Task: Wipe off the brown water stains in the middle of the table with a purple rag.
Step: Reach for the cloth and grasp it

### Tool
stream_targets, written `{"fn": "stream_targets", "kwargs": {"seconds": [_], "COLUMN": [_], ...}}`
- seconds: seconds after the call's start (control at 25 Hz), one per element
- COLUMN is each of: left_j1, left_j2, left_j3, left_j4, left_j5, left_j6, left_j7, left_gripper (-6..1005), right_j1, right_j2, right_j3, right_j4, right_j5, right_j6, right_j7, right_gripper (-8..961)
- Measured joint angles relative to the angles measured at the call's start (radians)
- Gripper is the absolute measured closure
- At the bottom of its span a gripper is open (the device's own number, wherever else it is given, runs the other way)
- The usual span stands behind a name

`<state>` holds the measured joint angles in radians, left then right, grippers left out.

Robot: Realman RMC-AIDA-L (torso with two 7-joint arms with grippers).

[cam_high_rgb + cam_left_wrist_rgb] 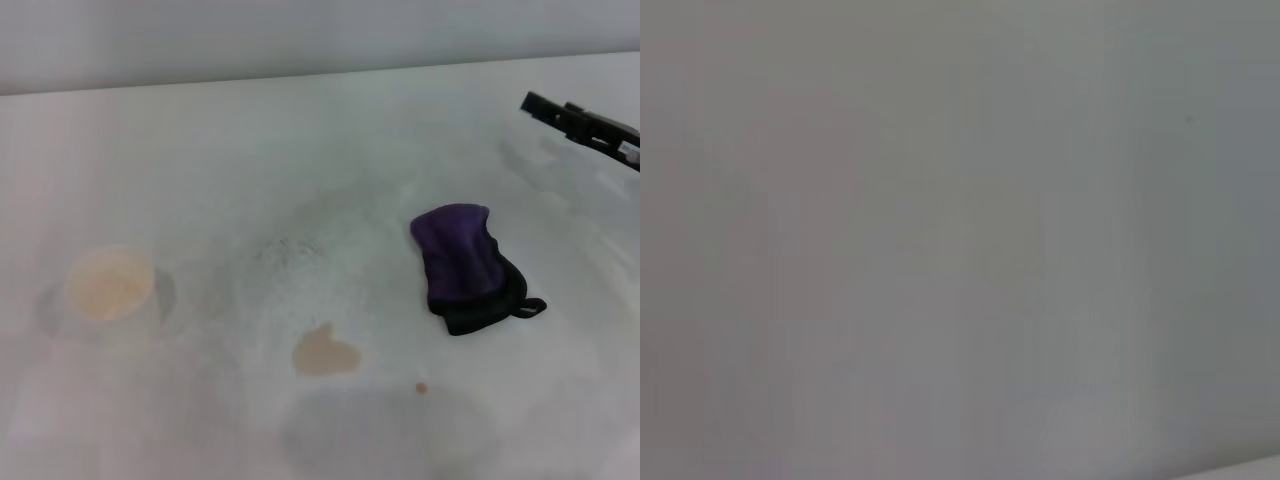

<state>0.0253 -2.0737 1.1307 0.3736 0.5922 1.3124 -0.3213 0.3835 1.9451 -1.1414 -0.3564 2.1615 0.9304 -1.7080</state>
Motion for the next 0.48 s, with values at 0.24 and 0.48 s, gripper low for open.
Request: {"fn": "stream_targets", "kwargs": {"seconds": [0.24,0.48], "left_j1": [-0.022,-0.038], "left_j2": [0.000,0.000], "left_j3": [-0.004,-0.004], "left_j4": [-0.001,-0.001], "left_j5": [-0.006,-0.007], "left_j6": [0.001,0.001], "left_j7": [0.025,0.043], "left_gripper": [108,108], "right_j1": [0.017,0.037], "right_j2": [-0.065,-0.050], "right_j3": [-0.033,-0.027], "right_j4": [-0.235,-0.580], "right_j5": [-0.466,-1.066], "right_j6": [-0.030,0.092], "right_j7": [0.518,1.007], "right_gripper": [85,98]}}
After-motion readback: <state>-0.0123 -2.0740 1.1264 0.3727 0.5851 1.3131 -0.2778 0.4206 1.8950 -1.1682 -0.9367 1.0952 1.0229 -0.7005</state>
